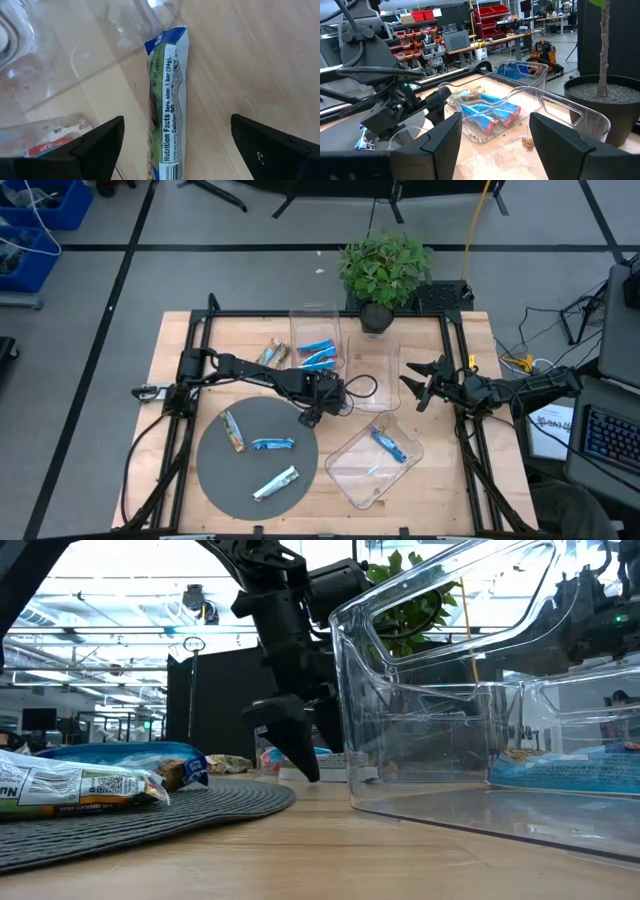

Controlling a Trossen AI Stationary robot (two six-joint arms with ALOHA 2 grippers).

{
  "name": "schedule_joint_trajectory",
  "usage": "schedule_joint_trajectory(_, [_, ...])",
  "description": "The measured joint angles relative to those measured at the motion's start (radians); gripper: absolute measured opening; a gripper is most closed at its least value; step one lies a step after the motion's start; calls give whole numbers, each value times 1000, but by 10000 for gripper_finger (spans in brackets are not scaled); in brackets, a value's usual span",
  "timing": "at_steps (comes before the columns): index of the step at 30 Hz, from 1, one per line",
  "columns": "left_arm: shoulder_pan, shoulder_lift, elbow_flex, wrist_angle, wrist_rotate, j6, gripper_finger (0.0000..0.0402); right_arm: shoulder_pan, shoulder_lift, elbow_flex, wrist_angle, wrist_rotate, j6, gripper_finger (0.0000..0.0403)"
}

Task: Pick and place Granola Bars by type
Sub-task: Put the blue granola bar into the bottom transparent bin

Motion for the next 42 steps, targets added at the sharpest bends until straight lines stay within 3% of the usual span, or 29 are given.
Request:
schedule_joint_trajectory(6, [0, 0, 0, -2, 6, 0, 325, 0, 0, 0, 0, 0, 0, 224])
schedule_joint_trajectory(17, [-1, 0, 0, -10, 11, -1, 190, 0, 0, 0, 0, 0, 0, 224])
schedule_joint_trajectory(29, [-5, 0, 1, -57, 23, -11, 16, 0, 0, 0, 0, 0, 0, 224])
schedule_joint_trajectory(42, [-14, -6, 4, -72, -20, -42, 6, 0, 0, 0, 0, 0, 0, 224])
